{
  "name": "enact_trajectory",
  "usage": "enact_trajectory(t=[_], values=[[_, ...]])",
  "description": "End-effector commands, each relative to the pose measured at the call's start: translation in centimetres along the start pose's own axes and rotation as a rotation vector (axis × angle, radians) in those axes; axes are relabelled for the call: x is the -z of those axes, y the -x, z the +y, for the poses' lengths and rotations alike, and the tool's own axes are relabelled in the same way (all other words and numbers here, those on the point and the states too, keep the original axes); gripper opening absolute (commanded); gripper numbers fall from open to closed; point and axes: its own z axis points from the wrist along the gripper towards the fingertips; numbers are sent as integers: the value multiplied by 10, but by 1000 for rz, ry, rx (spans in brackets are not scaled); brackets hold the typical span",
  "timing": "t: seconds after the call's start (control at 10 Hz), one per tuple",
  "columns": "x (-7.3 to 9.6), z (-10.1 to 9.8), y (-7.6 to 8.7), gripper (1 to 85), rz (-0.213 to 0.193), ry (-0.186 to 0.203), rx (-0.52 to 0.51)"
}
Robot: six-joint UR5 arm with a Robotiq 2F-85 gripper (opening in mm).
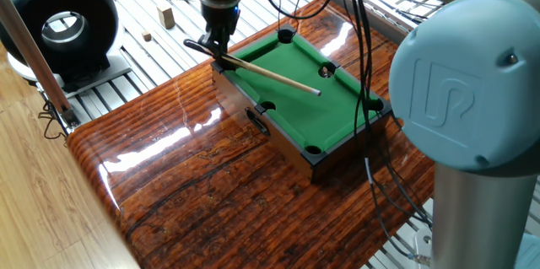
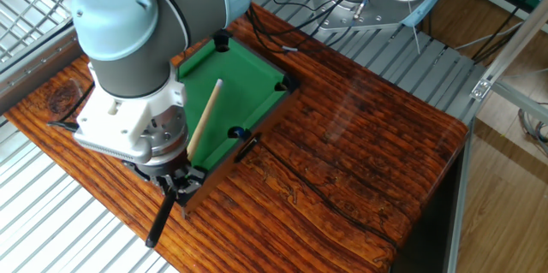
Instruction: Hit the pool ball
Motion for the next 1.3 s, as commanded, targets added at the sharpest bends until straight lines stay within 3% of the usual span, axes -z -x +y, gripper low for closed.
enact_trajectory(t=[0.0, 0.3, 0.7, 1.0, 1.2], values=[[1, 0, 0, 243, -1, 17, 17], [-1, 1, 2, 327, -8, 39, 27], [1, 0, 3, 370, 1, 41, 18], [27, 20, 0, 403, 41, 136, -22], [34, 6, 1, 407, 45, 85, -32]])
